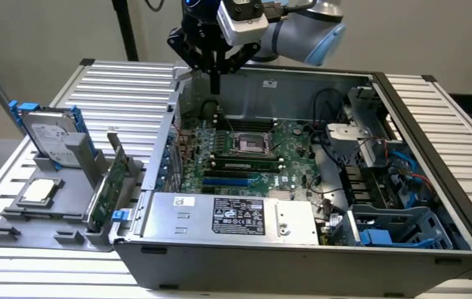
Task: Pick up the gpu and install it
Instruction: 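Reach for the gpu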
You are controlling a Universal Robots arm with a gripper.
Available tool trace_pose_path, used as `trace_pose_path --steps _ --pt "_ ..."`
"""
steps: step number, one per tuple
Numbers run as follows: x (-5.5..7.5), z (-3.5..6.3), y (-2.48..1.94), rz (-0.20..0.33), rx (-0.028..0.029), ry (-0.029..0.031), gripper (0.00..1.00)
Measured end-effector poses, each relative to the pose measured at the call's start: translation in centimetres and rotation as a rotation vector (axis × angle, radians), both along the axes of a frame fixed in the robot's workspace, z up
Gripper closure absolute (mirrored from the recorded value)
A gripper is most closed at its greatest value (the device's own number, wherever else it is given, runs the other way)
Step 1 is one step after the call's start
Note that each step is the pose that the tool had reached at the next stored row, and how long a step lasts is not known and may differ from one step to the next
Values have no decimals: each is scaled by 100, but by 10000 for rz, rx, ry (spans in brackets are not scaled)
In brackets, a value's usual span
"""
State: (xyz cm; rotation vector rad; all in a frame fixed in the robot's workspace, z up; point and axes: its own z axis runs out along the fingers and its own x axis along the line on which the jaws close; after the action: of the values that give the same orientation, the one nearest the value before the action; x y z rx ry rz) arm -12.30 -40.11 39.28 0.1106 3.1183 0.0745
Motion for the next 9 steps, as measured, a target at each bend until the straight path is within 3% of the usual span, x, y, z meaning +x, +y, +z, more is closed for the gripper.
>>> trace_pose_path --steps 5,9 --pt "-141 -1 -119 1 1 -2 89" --pt "-305 -4 -187 0 1 -3 89"
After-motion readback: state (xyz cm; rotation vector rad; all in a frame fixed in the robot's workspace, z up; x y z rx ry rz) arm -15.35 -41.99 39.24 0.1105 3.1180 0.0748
